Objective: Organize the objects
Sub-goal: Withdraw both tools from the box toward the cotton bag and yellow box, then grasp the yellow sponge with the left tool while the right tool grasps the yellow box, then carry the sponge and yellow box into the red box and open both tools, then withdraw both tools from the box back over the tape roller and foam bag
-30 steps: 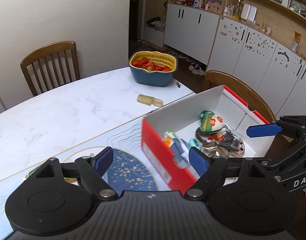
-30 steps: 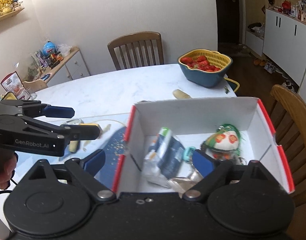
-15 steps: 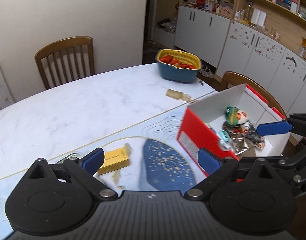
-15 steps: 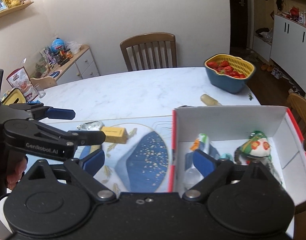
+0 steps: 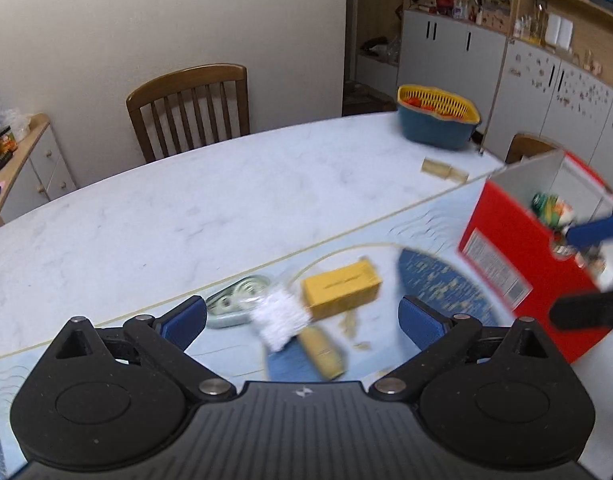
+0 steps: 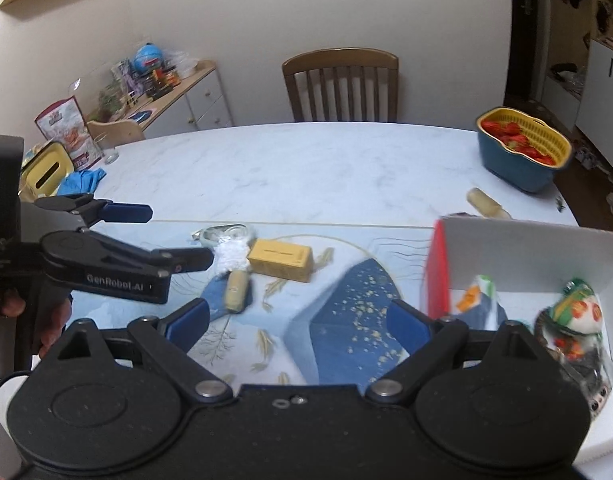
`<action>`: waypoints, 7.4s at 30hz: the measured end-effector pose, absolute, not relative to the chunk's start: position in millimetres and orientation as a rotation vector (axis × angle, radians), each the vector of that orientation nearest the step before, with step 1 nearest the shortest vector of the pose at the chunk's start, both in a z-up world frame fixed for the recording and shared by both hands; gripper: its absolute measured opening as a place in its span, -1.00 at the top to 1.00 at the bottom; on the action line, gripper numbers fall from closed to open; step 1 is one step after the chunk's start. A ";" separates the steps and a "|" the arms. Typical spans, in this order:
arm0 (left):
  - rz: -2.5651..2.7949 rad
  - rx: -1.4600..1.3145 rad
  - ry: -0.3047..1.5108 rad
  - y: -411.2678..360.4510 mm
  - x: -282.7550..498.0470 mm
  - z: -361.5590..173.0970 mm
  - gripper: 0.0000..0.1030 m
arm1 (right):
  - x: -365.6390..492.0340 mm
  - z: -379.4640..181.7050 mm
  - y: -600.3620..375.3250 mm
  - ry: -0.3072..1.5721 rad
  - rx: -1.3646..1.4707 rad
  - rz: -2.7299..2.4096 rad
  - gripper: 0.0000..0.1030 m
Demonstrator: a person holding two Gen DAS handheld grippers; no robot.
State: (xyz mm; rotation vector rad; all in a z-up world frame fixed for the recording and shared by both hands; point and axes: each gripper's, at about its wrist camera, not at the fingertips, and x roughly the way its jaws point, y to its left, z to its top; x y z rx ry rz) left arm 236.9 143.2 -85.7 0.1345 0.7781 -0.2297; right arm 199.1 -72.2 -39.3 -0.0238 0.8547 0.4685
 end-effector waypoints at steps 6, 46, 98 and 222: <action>-0.229 0.156 0.800 158.3 236.2 -112.0 -0.99 | 218.5 -54.4 -54.1 0.891 -0.056 0.467 -0.84; -0.160 0.043 0.884 133.7 258.5 -180.0 -0.51 | 337.4 -149.6 36.3 1.029 -0.399 0.570 -0.71; -0.290 0.010 0.777 87.0 214.2 -86.7 0.57 | 202.3 -58.5 -82.1 0.975 -0.004 0.403 0.47; -0.420 0.153 0.911 -156.7 258.8 -69.6 -0.33 | 224.2 -74.1 -313.1 1.000 -0.016 0.405 -0.21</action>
